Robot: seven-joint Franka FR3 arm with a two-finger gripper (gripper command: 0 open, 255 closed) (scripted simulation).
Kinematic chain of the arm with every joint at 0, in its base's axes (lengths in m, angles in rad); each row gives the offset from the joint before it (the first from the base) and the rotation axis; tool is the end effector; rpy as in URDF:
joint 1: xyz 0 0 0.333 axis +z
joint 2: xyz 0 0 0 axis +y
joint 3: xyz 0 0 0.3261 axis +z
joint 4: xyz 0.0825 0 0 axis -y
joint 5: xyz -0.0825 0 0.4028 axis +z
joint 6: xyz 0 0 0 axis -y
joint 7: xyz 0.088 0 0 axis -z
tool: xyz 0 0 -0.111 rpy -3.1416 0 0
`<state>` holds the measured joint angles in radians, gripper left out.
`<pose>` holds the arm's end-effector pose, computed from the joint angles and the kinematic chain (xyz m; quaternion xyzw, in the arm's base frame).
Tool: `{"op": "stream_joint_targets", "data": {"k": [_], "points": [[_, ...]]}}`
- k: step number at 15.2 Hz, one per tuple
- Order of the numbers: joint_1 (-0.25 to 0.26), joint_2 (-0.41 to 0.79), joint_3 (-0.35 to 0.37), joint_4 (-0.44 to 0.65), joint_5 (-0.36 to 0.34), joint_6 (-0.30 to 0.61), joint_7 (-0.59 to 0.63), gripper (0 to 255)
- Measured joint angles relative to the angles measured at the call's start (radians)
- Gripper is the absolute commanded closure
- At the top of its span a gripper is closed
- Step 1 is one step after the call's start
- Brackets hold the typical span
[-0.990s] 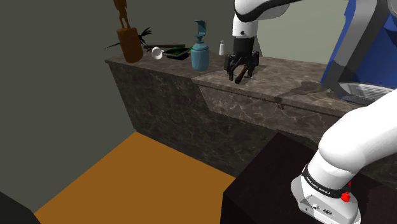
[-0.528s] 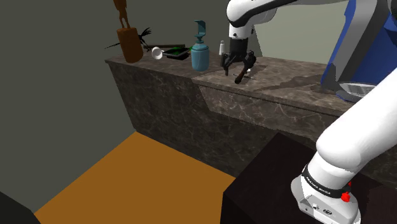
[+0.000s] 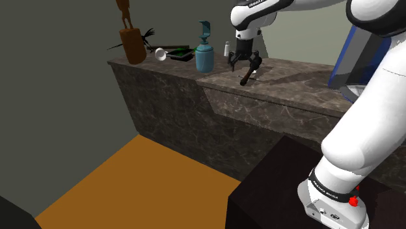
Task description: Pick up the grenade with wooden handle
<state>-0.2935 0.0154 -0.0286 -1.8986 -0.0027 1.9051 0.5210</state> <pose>0.5516 -0.1842 0.4882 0.9126 -0.4088 -0.0043 0.0019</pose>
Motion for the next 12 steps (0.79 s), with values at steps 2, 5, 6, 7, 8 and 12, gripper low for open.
{"op": "stream_joint_targets", "data": {"k": [2, 5, 6, 7, 8, 12], "points": [[-0.013, 0.045, -0.014, 0.05, -0.006, 0.005, 0.036, 0], [-0.036, 0.128, -0.039, 0.137, -0.011, 0.015, 0.084, 0], [-0.044, 0.15, -0.048, 0.161, -0.012, 0.018, 0.098, 0], [-0.055, 0.171, -0.059, 0.186, -0.012, 0.019, 0.108, 0], [-0.06, 0.191, -0.066, 0.21, -0.012, 0.019, 0.126, 0], [-0.096, 0.28, -0.103, 0.304, -0.008, 0.033, 0.18, 0]]}}
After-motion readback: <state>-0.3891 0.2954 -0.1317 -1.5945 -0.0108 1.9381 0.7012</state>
